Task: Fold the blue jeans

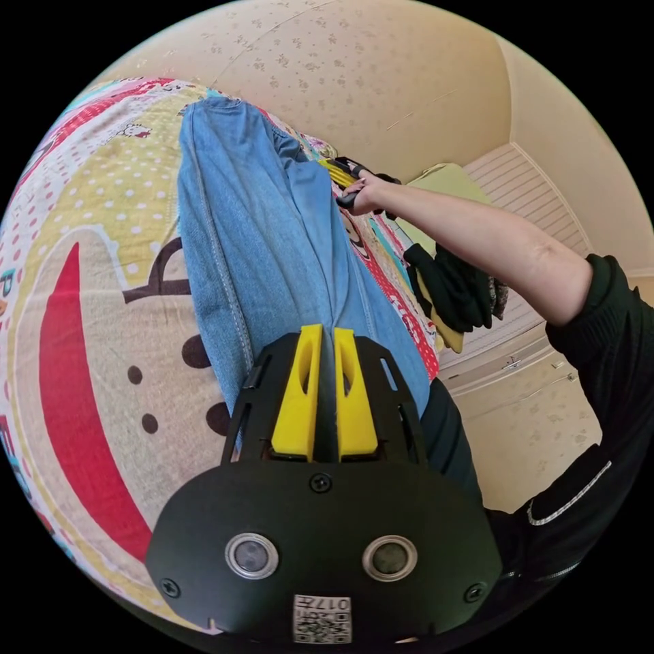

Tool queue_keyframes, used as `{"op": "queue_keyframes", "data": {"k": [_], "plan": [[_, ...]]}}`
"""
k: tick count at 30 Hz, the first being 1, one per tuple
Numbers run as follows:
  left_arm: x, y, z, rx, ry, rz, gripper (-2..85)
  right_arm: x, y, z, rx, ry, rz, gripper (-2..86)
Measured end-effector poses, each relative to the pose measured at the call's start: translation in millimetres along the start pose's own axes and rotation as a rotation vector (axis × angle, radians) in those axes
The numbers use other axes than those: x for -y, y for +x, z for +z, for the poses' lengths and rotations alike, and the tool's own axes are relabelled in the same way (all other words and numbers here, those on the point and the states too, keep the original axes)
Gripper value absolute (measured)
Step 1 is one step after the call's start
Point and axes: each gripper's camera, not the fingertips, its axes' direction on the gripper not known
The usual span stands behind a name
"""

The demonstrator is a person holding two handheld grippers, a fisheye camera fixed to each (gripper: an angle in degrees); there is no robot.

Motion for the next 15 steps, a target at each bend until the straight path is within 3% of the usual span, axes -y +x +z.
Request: {"op": "queue_keyframes", "data": {"k": [6, 12, 15], "plan": [[1, -18, -51, -0.048, 0.011, -0.015, 5.7, -14, -110, 46, 0.134, -0.111, -0.257, 2.6], [-10, -49, -129, -0.36, 0.092, -0.067, 12.0, -55, -201, 133, -0.009, -0.281, -0.5, 3.2], [-11, -54, -173, -0.399, 0.122, -0.052, 13.9, -86, -219, 178, -0.062, -0.387, -0.594, 5.0]]}}
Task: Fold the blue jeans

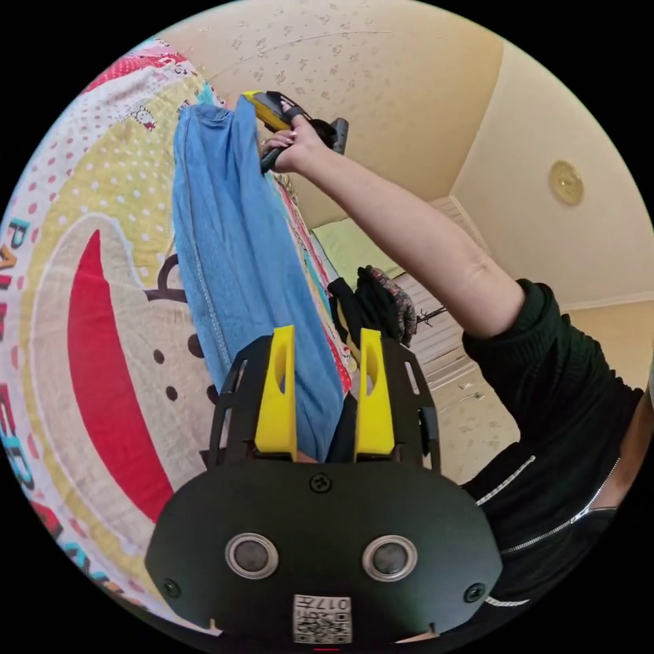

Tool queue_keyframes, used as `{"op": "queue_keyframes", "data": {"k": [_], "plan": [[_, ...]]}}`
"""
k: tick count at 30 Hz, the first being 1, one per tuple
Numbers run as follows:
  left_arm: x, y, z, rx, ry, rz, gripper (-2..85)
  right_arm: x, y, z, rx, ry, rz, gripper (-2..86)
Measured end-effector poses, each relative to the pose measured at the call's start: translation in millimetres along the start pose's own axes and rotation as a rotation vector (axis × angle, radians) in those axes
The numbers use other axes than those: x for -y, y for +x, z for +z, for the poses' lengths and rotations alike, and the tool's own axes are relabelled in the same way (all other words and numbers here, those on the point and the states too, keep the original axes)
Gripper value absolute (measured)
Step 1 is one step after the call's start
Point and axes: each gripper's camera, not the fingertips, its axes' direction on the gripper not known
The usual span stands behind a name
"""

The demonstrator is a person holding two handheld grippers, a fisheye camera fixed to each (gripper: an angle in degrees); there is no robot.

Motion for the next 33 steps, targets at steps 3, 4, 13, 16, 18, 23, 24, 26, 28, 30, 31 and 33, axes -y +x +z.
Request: {"op": "queue_keyframes", "data": {"k": [3, 4, 13, 16, 18, 23, 24, 26, 28, 30, 31, 33], "plan": [[1, 8, -16, 0.082, -0.042, 0.015, 15.9, -4, -7, 47, -0.071, -0.181, 0.045, 8.0], [0, 5, -12, 0.106, -0.088, -0.006, 16.4, -7, -8, 53, -0.07, -0.192, 0.068, 8.8], [-20, 39, 39, 0.309, -0.246, 0.038, 15.4, 3, -80, 4, -0.19, -0.33, -0.188, 10.7], [-32, 55, 46, 0.384, -0.255, 0.033, 14.9, -18, -114, -30, -0.22, -0.346, -0.292, 10.1], [-39, 63, 51, 0.429, -0.271, 0.045, 14.9, -43, -137, -57, -0.207, -0.323, -0.343, 9.6], [-67, 82, 60, 0.471, -0.296, 0.063, 14.7, -167, -202, -128, -0.071, -0.316, -0.393, 8.6], [-77, 87, 62, 0.475, -0.312, 0.069, 14.6, -182, -207, -131, -0.066, -0.327, -0.385, 8.5], [-92, 93, 67, 0.479, -0.336, 0.072, 14.5, -241, -222, -141, -0.052, -0.324, -0.348, 8.7], [-118, 105, 69, 0.51, -0.309, 0.072, 14.5, -276, -227, -143, -0.039, -0.298, -0.299, 8.9], [-141, 116, 72, 0.557, -0.279, 0.079, 14.5, -301, -229, -141, -0.04, -0.302, -0.246, 9.3], [-158, 124, 76, 0.593, -0.257, 0.087, 14.5, -314, -230, -141, -0.048, -0.297, -0.194, 9.5], [-184, 133, 81, 0.633, -0.233, 0.091, 14.5, -331, -234, -147, -0.033, -0.252, -0.145, 9.5]]}}
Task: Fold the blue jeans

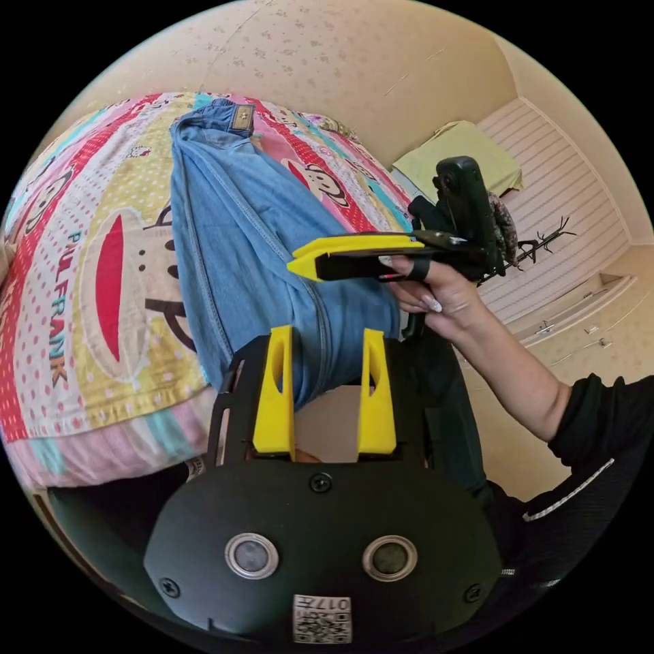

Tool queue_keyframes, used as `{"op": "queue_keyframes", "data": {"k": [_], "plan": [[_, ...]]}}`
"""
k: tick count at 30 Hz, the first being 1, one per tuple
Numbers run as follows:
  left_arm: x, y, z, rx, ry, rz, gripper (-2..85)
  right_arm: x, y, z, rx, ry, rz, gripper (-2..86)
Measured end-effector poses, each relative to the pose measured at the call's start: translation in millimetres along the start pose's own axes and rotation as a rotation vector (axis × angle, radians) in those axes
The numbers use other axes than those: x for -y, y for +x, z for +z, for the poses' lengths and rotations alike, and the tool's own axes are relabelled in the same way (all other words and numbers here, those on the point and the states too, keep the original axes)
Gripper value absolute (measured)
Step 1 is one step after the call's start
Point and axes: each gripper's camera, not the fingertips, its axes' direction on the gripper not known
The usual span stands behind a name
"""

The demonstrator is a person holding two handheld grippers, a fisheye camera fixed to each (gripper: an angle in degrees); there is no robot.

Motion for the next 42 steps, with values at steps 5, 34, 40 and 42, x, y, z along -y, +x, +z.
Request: {"op": "queue_keyframes", "data": {"k": [5, 34, 40, 42], "plan": [[-49, 24, 13, 0.06, -0.006, -0.008, 14.2, -16, -35, -6, -0.116, 0.032, 0.053, 7.5], [-122, 26, 43, 0.078, 0.204, 0.048, 11.4, 9, -165, -10, -0.365, -0.111, -0.009, 6.6], [-124, 35, 33, 0.067, 0.248, 0.076, 12.5, 18, -187, -23, -0.389, -0.076, -0.021, 2.7], [-125, 41, 25, 0.047, 0.304, 0.113, 12.6, 19, -191, -33, -0.358, -0.047, -0.004, 2.2]]}}
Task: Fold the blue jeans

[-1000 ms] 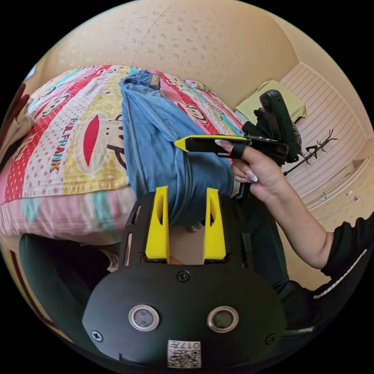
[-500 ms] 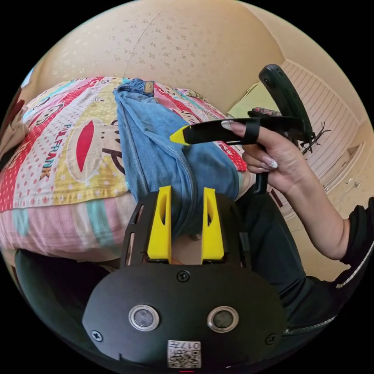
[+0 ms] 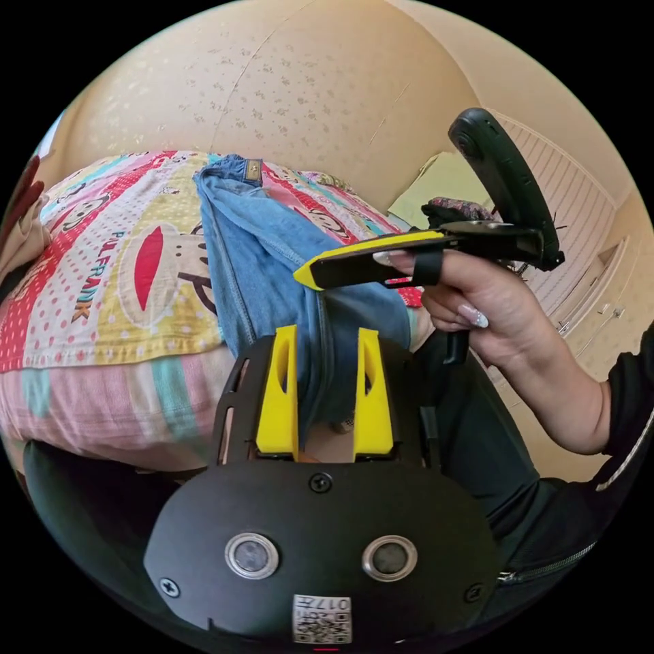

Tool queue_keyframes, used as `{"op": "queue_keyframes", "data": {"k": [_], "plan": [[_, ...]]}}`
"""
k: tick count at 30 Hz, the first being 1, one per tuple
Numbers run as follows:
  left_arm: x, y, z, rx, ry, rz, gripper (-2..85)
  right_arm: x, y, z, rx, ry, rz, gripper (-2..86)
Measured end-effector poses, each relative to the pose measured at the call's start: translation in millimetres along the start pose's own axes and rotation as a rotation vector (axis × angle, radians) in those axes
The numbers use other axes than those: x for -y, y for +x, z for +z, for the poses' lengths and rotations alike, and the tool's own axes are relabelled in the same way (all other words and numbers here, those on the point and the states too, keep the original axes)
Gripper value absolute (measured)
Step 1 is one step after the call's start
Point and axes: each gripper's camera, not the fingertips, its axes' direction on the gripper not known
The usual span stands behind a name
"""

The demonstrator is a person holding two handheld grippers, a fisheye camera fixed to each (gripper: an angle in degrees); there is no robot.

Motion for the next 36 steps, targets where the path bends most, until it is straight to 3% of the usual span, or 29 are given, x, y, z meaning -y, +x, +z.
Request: {"op": "queue_keyframes", "data": {"k": [3, 7, 14, 20, 23, 27, 32, 33, 35, 36], "plan": [[6, 5, -4, -0.017, 0.041, 0.02, 12.6, 0, 2, -11, 0.066, 0.017, 0.04, 1.6], [20, -2, 20, 0.008, -0.085, -0.039, 12.0, -4, 4, -15, 0.085, 0.052, 0.041, 1.2], [49, -13, -9, -0.015, -0.094, -0.089, 2.5, -7, 12, -22, 0.157, 0.107, 0.07, 1.0], [73, -55, -39, -0.025, -0.189, -0.281, 0.8, 8, 12, 26, 0.236, 0.058, 0.015, 1.5], [67, -87, -17, -0.108, -0.255, -0.394, 1.9, 12, 22, 70, 0.209, -0.051, 0.024, 2.4], [59, -119, -30, -0.33, -0.196, -0.562, 3.6, 0, 36, 71, 0.292, 0.0, 0.004, 3.2], [73, -115, -76, -0.268, -0.056, -0.485, 3.3, -39, 74, 54, 0.287, 0.186, -0.036, 4.1], [82, -105, -81, -0.215, -0.023, -0.419, 3.3, -42, 80, 60, 0.272, 0.174, -0.039, 4.1], [94, -91, -70, -0.132, -0.028, -0.325, 3.5, -48, 110, 105, 0.231, -0.037, 0.014, 4.0], [100, -83, -50, -0.094, -0.073, -0.266, 3.8, -50, 119, 110, 0.282, -0.023, 0.024, 4.0]]}}
